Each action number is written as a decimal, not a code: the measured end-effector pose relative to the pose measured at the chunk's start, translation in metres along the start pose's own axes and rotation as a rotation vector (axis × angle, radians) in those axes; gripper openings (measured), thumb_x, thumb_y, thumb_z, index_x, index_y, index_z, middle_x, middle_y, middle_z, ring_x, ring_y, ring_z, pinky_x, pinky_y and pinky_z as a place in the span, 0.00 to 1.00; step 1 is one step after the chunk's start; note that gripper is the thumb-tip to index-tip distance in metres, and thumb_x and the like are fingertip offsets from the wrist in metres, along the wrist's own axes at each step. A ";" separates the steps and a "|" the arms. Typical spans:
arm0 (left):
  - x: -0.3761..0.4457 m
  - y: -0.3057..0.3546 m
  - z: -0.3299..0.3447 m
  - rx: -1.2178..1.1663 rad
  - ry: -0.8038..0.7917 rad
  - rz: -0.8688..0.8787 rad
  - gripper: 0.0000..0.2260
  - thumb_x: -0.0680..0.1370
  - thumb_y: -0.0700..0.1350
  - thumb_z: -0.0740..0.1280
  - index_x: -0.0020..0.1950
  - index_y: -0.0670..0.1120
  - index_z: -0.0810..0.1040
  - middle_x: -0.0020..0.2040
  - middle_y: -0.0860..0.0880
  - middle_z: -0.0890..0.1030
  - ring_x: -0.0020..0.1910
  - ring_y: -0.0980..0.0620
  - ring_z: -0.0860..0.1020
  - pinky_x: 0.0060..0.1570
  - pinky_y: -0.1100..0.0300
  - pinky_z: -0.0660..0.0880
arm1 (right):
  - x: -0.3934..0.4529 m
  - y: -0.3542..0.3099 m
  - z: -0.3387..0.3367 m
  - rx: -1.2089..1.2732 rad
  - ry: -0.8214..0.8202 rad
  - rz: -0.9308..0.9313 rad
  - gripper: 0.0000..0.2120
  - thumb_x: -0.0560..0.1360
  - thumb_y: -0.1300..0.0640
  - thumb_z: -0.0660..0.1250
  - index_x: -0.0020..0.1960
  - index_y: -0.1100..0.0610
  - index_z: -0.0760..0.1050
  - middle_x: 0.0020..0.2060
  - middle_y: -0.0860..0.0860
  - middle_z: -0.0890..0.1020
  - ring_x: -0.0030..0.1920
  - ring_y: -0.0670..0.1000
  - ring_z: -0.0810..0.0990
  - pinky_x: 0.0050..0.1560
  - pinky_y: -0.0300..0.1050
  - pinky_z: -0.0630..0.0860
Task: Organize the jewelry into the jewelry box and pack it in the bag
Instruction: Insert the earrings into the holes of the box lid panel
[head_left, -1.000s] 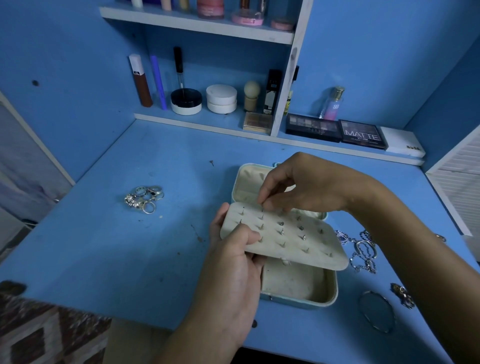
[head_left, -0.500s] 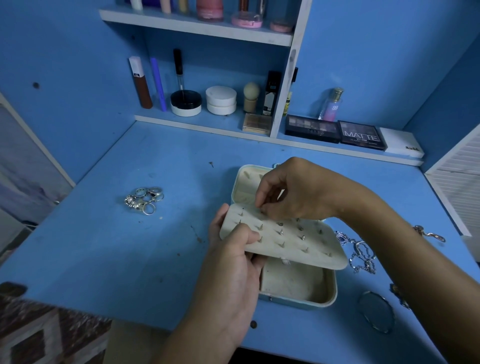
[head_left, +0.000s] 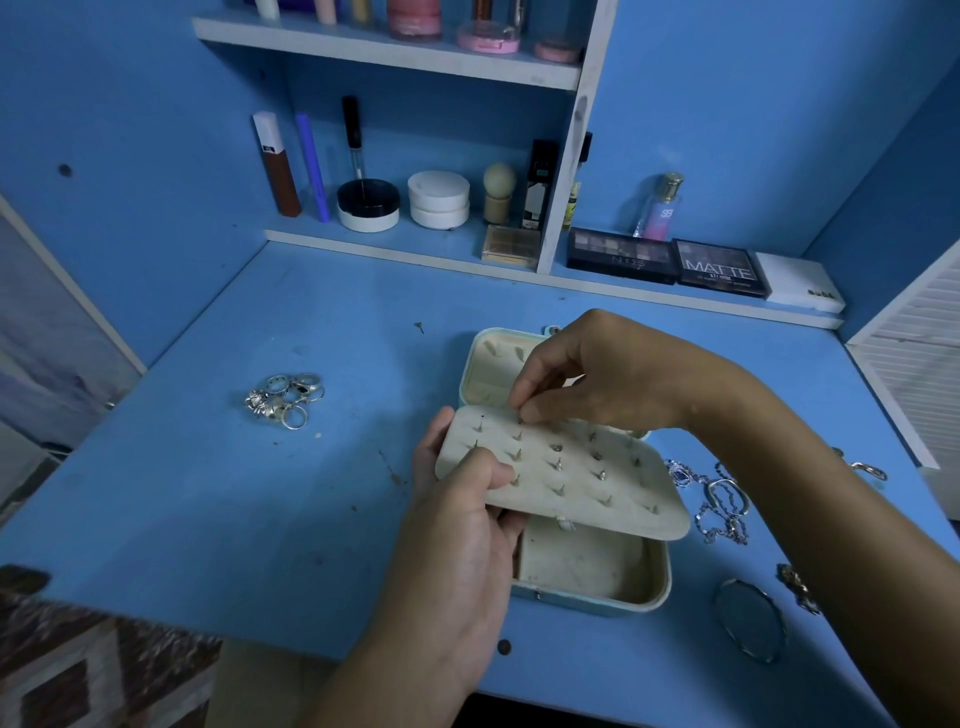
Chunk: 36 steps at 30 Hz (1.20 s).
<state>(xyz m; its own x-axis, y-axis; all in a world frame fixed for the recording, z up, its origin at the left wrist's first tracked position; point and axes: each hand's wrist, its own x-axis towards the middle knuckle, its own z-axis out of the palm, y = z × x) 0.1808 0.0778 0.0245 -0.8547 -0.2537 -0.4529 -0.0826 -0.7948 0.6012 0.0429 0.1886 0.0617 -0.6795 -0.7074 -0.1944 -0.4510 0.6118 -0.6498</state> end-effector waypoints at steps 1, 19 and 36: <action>0.000 0.000 0.000 0.001 -0.001 0.000 0.23 0.76 0.30 0.57 0.64 0.53 0.74 0.49 0.49 0.86 0.44 0.54 0.85 0.43 0.56 0.77 | 0.001 0.000 0.000 -0.011 -0.004 0.001 0.05 0.74 0.56 0.75 0.45 0.46 0.85 0.40 0.42 0.86 0.44 0.41 0.83 0.50 0.36 0.79; 0.001 -0.001 -0.001 0.002 -0.018 -0.002 0.23 0.77 0.30 0.57 0.64 0.53 0.74 0.47 0.50 0.86 0.42 0.55 0.85 0.37 0.60 0.79 | 0.005 0.000 0.000 -0.024 -0.046 0.038 0.05 0.73 0.56 0.75 0.45 0.46 0.86 0.41 0.39 0.86 0.45 0.39 0.83 0.53 0.36 0.77; 0.001 -0.001 -0.002 0.010 -0.029 0.000 0.24 0.76 0.30 0.57 0.64 0.53 0.74 0.46 0.50 0.86 0.42 0.54 0.85 0.36 0.60 0.79 | 0.004 0.002 0.000 -0.042 -0.054 0.039 0.03 0.74 0.51 0.73 0.43 0.46 0.84 0.40 0.41 0.85 0.43 0.40 0.83 0.49 0.39 0.79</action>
<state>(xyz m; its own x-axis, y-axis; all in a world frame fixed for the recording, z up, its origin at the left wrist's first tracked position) 0.1807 0.0771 0.0221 -0.8695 -0.2374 -0.4332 -0.0872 -0.7894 0.6076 0.0395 0.1871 0.0598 -0.6656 -0.6999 -0.2593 -0.4493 0.6531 -0.6096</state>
